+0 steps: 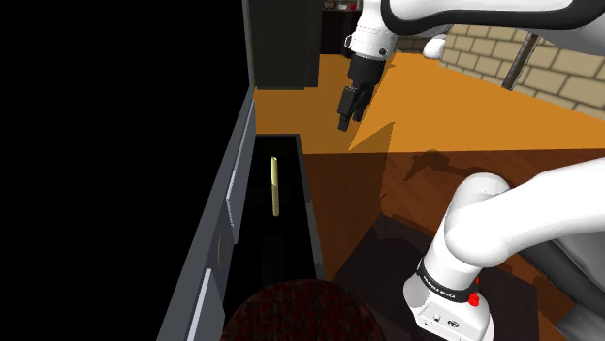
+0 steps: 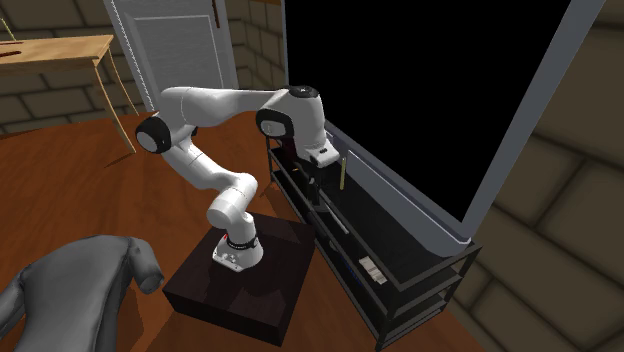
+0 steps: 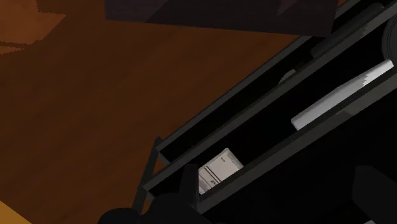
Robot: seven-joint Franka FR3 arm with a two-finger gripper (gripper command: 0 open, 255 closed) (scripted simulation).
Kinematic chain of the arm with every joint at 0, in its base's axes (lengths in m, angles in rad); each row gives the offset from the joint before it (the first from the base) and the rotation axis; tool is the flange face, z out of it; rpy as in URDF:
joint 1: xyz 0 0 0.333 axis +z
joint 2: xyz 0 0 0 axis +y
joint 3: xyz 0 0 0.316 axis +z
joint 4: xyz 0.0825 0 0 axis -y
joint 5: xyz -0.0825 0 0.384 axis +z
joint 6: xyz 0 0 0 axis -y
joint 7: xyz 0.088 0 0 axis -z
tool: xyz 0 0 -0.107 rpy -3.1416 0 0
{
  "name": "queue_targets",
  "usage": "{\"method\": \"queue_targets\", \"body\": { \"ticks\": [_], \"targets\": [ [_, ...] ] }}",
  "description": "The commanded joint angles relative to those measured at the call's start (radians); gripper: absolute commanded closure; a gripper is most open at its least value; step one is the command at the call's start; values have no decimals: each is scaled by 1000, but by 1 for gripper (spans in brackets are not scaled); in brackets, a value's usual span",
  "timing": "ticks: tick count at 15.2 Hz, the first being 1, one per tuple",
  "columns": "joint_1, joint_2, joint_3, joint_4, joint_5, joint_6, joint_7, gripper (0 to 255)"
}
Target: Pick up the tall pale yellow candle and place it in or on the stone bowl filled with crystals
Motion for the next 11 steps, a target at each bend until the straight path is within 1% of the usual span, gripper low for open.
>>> {"method": "queue_targets", "body": {
  "ticks": [1, 6, 11],
  "targets": [
    [0, 0, 0, 0, 0, 0, 0, 0],
    [26, 38, 132, 37, 58, 2, 158, 0],
    [43, 114, 261, 109, 101, 8, 315, 0]
  ]
}}
